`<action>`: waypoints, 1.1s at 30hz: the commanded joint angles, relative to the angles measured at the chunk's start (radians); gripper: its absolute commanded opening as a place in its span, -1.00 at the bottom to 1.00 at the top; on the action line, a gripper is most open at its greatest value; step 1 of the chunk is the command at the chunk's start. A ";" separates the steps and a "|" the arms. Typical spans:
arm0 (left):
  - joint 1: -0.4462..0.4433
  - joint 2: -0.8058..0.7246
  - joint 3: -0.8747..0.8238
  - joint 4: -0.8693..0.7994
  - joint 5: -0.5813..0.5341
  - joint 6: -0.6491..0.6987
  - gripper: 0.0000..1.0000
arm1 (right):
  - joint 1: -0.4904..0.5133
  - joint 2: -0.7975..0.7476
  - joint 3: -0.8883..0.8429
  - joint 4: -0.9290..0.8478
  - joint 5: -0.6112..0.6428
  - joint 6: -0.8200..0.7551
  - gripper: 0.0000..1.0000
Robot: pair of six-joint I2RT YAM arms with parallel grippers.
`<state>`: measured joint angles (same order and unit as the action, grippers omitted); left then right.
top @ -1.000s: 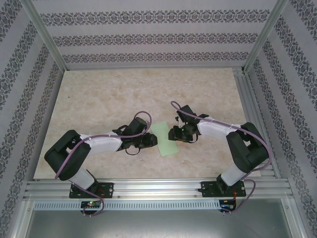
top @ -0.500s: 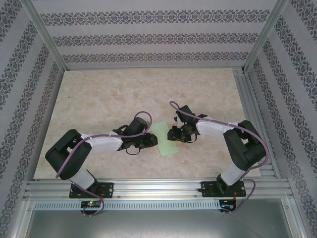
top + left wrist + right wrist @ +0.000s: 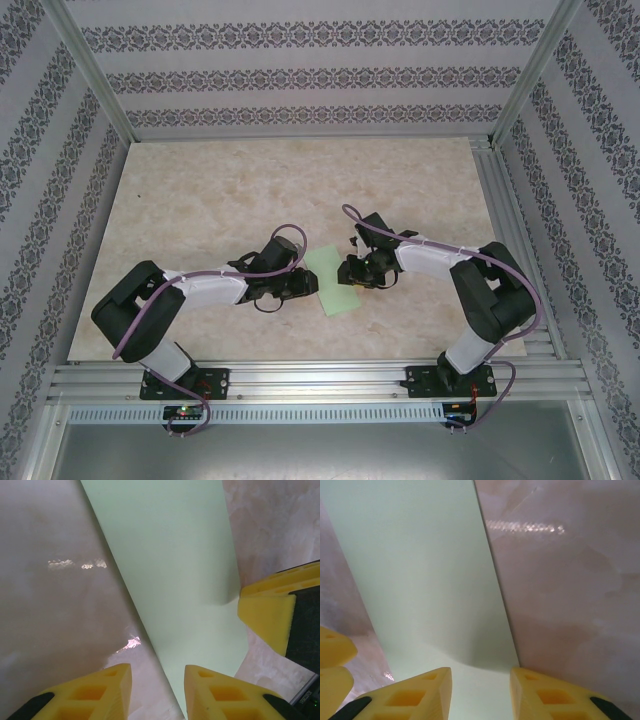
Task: Fold a paper plane with a square sheet of paper (fold left side to right side)
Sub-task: Fold the triangle a second time at the center of the table.
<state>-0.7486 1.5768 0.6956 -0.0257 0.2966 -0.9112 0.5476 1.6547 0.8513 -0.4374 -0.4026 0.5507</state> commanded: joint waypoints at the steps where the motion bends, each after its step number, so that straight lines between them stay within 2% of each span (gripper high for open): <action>1: -0.014 -0.001 0.035 -0.034 -0.030 0.016 -0.30 | 0.004 -0.004 -0.012 0.018 -0.061 0.008 -0.29; 5: -0.014 -0.010 0.043 -0.060 -0.042 0.029 -0.31 | -0.003 -0.032 -0.018 0.012 -0.054 0.010 -0.28; 12: -0.015 0.011 0.043 -0.009 0.003 0.010 -0.33 | -0.007 -0.022 0.006 -0.049 0.036 -0.025 -0.25; 18: -0.030 0.060 0.060 0.059 0.045 -0.017 -0.43 | -0.008 -0.021 0.002 -0.050 0.041 -0.026 -0.25; 28: -0.040 0.075 0.068 0.039 0.025 -0.023 -0.44 | -0.012 -0.044 0.000 -0.064 0.044 -0.029 -0.25; 33: -0.041 0.051 0.063 0.010 0.020 -0.018 -0.52 | -0.020 -0.070 -0.001 -0.076 0.047 -0.030 -0.25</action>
<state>-0.7776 1.6508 0.7448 -0.0177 0.3264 -0.9226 0.5400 1.6196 0.8444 -0.5018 -0.3748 0.5461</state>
